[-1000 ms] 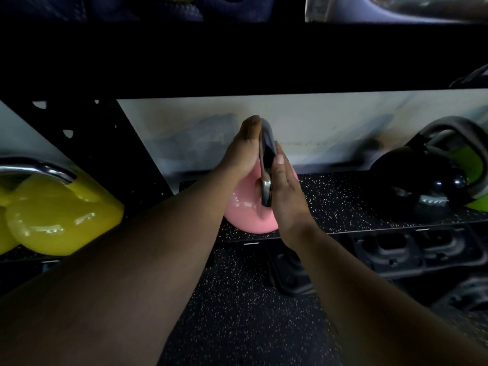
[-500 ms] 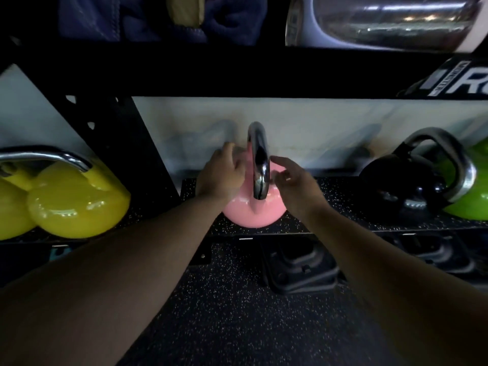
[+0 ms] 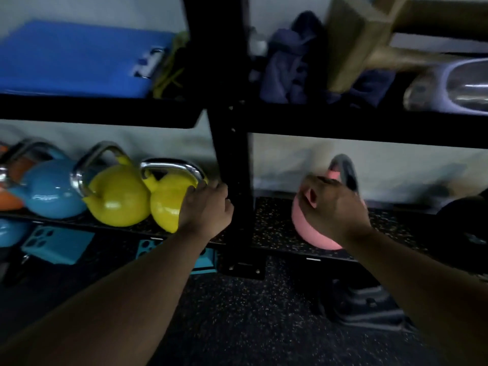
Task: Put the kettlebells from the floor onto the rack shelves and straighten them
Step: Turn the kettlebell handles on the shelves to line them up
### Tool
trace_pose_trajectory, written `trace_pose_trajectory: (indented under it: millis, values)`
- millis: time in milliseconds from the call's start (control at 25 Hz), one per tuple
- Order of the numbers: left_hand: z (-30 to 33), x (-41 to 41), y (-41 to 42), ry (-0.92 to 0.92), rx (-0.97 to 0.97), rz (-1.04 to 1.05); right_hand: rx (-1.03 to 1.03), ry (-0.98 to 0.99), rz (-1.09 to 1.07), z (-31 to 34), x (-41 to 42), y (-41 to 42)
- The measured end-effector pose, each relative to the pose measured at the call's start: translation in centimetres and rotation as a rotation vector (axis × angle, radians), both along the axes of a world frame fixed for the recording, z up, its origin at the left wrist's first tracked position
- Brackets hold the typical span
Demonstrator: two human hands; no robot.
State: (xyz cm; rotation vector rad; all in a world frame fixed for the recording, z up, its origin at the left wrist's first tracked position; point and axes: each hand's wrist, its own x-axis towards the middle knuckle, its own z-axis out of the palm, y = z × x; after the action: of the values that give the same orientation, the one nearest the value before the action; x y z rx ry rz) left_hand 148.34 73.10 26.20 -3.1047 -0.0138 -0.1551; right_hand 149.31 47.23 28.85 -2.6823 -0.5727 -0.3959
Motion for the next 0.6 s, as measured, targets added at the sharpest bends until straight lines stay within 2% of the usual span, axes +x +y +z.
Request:
trace_pose_trajectory:
  millis: [160, 320, 440, 600]
  values:
    - [0.2, -1.3, 9.9, -0.071, -0.030, 0.123, 0.056, 0.025, 0.099, -0.5, -0.9, 11.7]
    - [0.7, -1.8, 20.1, -0.130, -0.153, 0.202, 0.252, 0.153, 0.111, -1.2, 0.0, 23.5]
    - [1.1, -0.1, 23.2, -0.127, -0.254, 0.184, 0.255, 0.167, 0.021, -1.9, 1.7, 28.5]
    - [0.4, 3.0, 22.9, -0.094, -0.432, 0.186, 0.189, 0.243, -0.094, -3.1, 5.5, 31.6]
